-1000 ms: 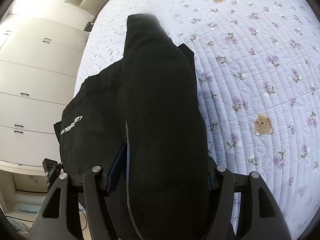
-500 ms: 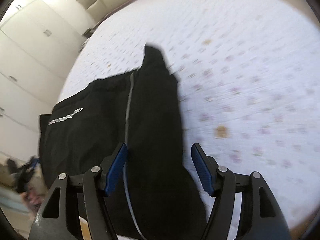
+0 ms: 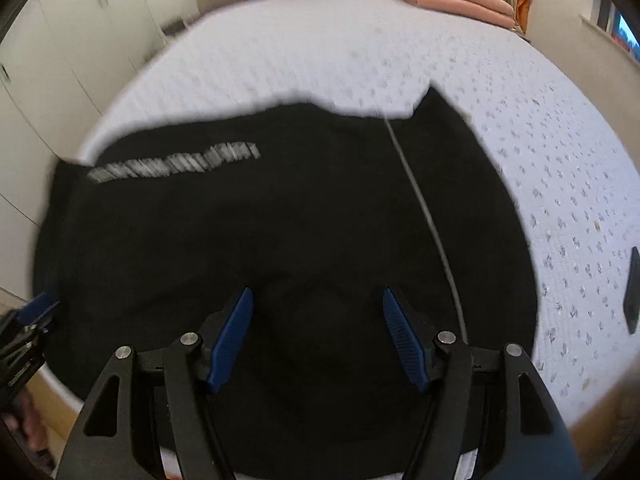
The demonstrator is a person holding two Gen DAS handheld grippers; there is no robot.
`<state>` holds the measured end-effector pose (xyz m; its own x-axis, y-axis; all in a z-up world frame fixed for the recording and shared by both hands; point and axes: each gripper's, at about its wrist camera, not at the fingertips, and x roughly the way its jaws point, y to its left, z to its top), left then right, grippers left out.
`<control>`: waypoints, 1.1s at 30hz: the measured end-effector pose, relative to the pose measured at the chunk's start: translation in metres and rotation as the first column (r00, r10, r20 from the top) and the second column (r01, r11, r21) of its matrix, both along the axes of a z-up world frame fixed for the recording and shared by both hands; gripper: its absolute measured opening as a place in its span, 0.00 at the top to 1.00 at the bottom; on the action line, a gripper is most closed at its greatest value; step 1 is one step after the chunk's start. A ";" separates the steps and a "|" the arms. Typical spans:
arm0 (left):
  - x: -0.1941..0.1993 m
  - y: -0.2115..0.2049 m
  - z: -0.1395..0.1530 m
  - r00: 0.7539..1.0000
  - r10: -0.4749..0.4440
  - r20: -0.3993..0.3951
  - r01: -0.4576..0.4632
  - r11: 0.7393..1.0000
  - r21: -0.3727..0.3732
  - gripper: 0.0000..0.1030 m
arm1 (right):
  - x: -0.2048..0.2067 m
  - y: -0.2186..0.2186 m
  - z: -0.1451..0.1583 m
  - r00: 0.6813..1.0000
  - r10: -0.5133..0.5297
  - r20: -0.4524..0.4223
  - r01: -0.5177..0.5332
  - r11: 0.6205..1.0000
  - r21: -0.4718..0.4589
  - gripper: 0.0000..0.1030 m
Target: Fold large clothes
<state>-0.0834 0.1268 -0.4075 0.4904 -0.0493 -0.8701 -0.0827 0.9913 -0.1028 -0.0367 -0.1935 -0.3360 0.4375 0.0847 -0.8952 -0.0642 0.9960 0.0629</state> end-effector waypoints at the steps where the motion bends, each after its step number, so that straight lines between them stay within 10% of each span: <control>1: 0.001 0.005 -0.008 1.000 0.020 -0.009 -0.020 0.999 -0.033 0.48 | 0.000 0.003 -0.005 1.000 0.006 0.007 -0.006 1.000 -0.020 0.30; 9: -0.010 0.013 0.014 1.000 0.028 0.000 -0.028 1.000 0.004 0.48 | -0.013 -0.002 0.023 1.000 -0.025 -0.013 0.025 1.000 0.000 0.29; 23: -0.183 -0.010 0.220 0.940 0.051 0.337 -0.096 0.988 0.118 0.30 | -0.193 0.013 0.232 0.943 -0.077 0.324 0.108 0.991 -0.079 0.08; 33: -0.258 -0.006 0.292 0.883 0.087 0.462 -0.129 0.990 0.060 0.26 | -0.281 0.052 0.313 0.882 -0.007 0.471 0.069 0.991 -0.114 0.05</control>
